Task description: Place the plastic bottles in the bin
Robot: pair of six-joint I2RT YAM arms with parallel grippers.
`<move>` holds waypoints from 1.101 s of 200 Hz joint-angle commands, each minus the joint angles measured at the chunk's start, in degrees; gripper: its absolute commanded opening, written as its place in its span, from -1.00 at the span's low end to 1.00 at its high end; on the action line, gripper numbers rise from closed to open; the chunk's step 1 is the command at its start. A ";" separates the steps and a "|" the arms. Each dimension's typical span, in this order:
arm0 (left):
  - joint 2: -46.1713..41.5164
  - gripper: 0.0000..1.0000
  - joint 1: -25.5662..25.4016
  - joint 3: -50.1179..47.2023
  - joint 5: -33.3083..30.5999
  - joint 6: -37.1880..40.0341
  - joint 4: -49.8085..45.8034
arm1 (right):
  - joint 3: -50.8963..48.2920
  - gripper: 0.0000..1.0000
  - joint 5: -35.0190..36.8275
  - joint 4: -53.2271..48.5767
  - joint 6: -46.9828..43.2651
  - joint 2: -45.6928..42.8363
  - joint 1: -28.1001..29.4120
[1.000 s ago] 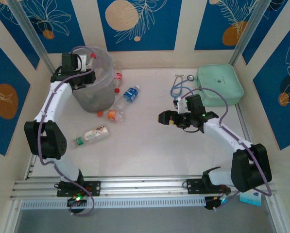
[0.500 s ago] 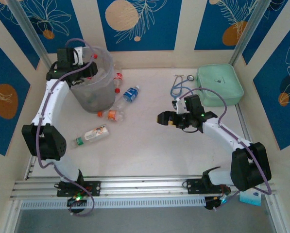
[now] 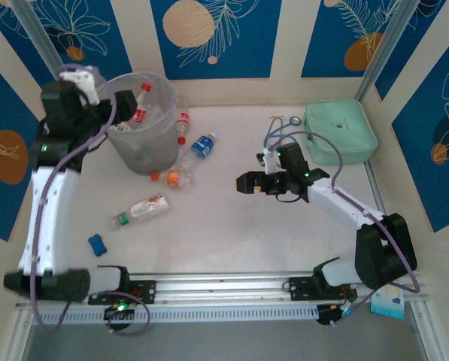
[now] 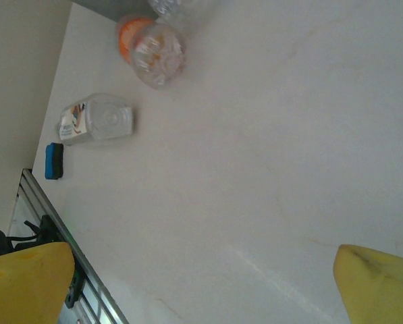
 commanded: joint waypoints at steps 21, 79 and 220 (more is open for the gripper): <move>-17.68 0.88 -0.86 -17.16 -3.82 -21.60 -2.16 | 5.79 0.98 -4.16 6.68 2.38 7.46 -0.52; -25.46 0.96 -0.86 -29.17 -13.14 -31.42 -14.05 | 7.10 0.98 -3.88 8.26 3.25 10.73 -0.59; -16.68 0.78 -0.64 -62.13 -13.04 -77.52 1.12 | 4.84 0.98 -4.62 7.23 5.34 13.18 -1.48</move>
